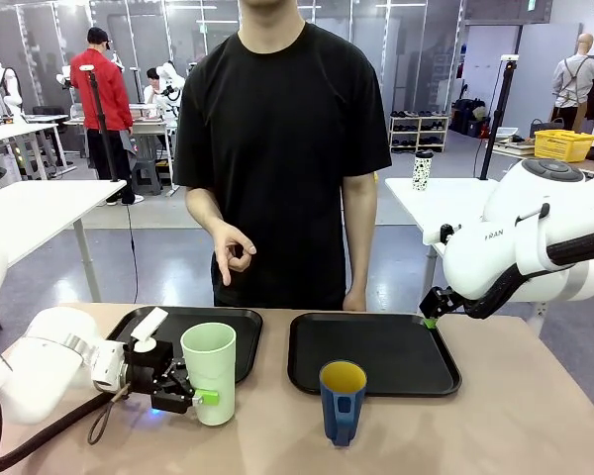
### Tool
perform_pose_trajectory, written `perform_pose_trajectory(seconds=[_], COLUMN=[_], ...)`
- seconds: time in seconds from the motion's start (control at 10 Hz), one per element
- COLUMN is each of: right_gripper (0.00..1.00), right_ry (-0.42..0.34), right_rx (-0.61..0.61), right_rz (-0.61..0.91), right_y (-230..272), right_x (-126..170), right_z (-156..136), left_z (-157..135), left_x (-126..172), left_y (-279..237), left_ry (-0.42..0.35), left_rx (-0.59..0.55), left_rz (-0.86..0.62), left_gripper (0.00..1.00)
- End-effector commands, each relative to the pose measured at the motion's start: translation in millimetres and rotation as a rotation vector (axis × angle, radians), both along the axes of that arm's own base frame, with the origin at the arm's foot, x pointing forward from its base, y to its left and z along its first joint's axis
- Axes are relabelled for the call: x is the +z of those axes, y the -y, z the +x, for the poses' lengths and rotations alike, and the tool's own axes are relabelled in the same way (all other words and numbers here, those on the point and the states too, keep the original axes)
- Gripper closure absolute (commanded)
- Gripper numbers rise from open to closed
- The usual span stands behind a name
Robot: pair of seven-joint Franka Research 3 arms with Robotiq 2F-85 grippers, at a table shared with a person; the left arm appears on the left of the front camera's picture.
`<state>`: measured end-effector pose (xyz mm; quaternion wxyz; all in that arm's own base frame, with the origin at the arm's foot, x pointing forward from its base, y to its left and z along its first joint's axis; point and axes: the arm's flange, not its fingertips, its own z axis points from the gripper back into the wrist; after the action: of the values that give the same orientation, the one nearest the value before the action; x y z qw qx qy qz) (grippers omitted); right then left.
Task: Sort and store the cups by type.
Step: Pick up the Reusable plastic cup, then place the picked Reusable plastic cup into the Flat Tray indicated by the person.
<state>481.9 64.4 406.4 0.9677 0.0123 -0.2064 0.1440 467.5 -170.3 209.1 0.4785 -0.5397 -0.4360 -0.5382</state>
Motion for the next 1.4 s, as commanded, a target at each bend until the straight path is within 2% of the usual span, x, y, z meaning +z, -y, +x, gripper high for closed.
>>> perform_pose_trajectory(seconds=[0.0,0.3,0.5,0.7,0.8,1.3], right_gripper=[0.00,0.00,0.00,0.00,0.00,0.00], right_ry=[0.003,0.003,0.003,0.003,0.003,0.003], right_rx=[-0.001,-0.001,-0.001,-0.001,-0.001,-0.001], right_rz=[0.002,0.002,0.002,0.002,0.002,0.002], right_y=[2,2,2,2,2,2], right_x=[0,0,0,0,0,0], right_z=[0,0,0,0,0,0], left_z=[-10,-26,-31,-34,-26,-26], left_x=[21,57,67,69,66,66], left_y=[-16,-40,-45,-49,-45,-45], left_ry=[0.036,0.079,0.091,0.117,0.086,0.086], left_rx=[0.004,0.008,0.005,0.015,0.023,0.023], left_rz=[-0.031,-0.011,-0.026,-0.015,-0.002,-0.002], left_gripper=[0.54,0.54,0.54,0.54,0.54,0.54])
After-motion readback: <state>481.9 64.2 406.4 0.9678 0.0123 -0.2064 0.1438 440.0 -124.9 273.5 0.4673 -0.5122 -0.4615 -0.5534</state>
